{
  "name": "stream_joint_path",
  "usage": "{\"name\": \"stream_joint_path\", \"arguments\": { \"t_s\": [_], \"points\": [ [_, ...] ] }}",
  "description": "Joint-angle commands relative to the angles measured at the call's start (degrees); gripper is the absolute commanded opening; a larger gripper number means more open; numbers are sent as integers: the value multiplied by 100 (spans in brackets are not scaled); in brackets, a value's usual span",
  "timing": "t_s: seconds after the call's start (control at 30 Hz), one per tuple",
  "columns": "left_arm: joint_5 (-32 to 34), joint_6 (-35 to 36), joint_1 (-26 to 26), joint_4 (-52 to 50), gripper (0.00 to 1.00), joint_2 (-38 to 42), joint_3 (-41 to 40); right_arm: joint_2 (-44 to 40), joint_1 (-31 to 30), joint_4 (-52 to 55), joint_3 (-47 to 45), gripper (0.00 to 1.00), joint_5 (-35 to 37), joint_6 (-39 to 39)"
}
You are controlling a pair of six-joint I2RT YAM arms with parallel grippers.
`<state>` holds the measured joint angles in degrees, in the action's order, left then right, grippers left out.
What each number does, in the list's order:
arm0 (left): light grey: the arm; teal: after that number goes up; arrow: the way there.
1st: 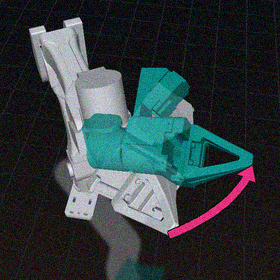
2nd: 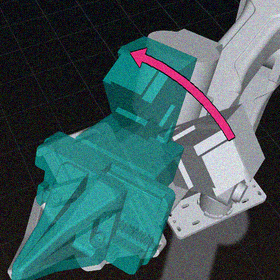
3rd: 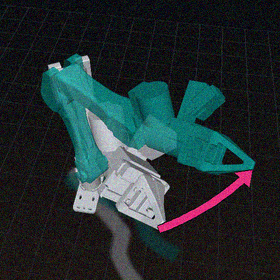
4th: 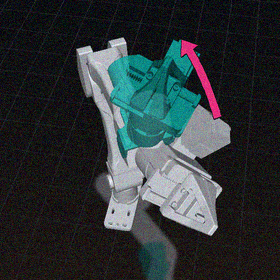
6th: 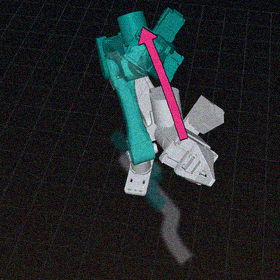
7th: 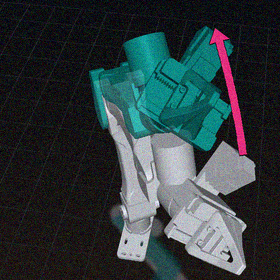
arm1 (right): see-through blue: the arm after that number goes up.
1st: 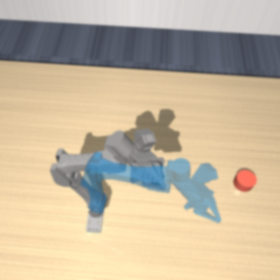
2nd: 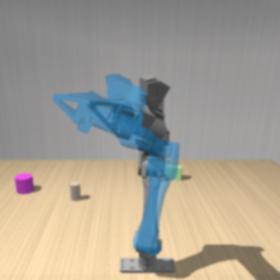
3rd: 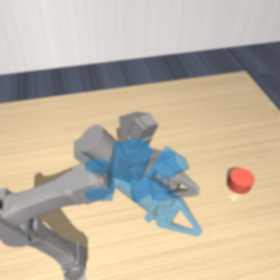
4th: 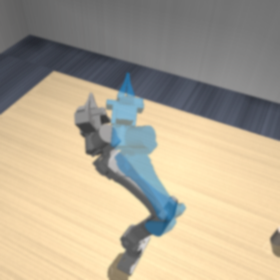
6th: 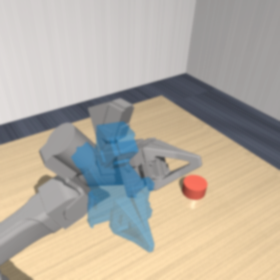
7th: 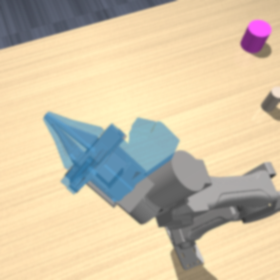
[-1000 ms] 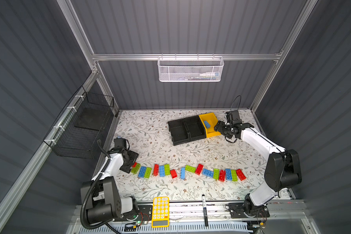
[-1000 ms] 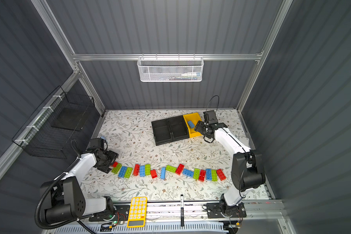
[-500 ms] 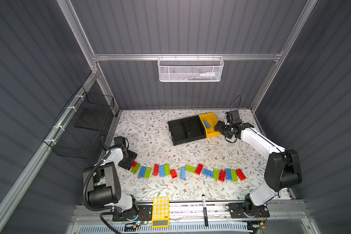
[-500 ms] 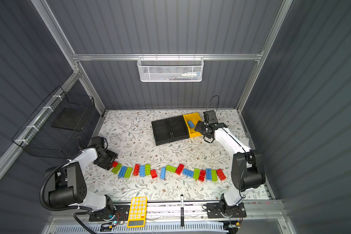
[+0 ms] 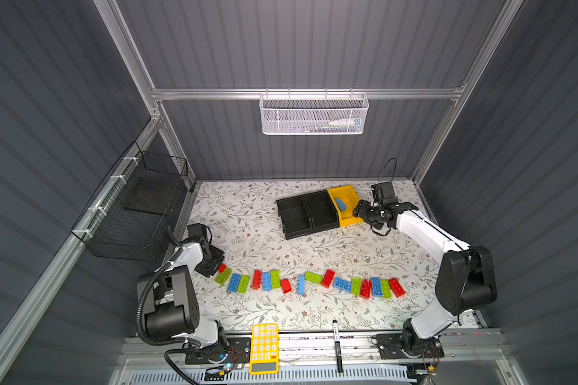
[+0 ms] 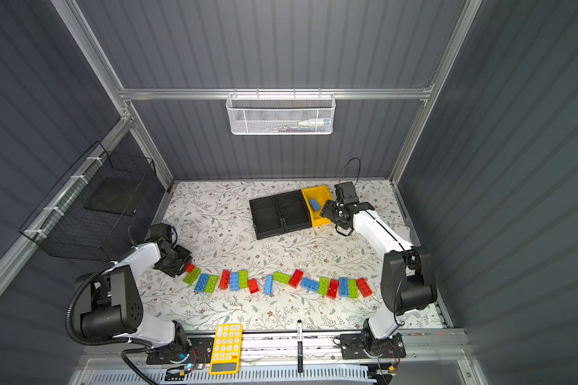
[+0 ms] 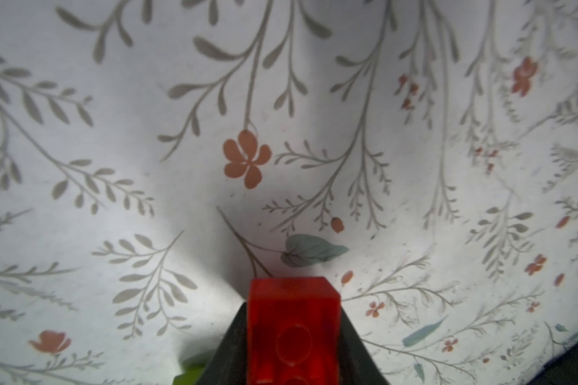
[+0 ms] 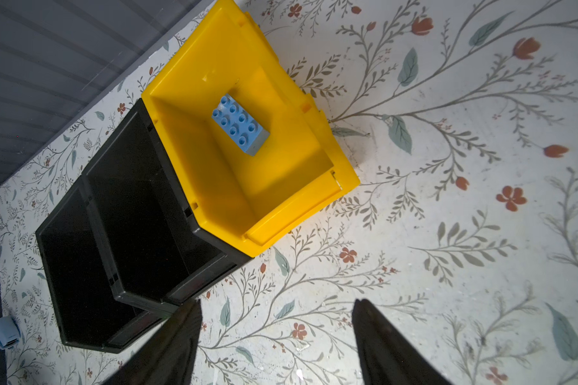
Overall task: Sort the legos into containers by color
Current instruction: Pick up the lego from the middle-left of the table.
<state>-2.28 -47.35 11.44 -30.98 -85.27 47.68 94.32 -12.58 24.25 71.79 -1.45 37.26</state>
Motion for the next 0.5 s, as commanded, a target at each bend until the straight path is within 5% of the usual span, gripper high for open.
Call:
{"name": "stream_joint_path", "arguments": {
  "t_s": [0.0,0.27,0.47],
  "points": [
    [250,321,-155,-73,29,312,450,-161,69,232,103,74,158,-7],
    [879,868,-1138,-154,27,367,1358,-696,384,363,-238,74,328,-87],
    [1657,1588,-2471,-429,26,-153,2679,-1039,581,424,-691,74,320,-69]
  ]
}}
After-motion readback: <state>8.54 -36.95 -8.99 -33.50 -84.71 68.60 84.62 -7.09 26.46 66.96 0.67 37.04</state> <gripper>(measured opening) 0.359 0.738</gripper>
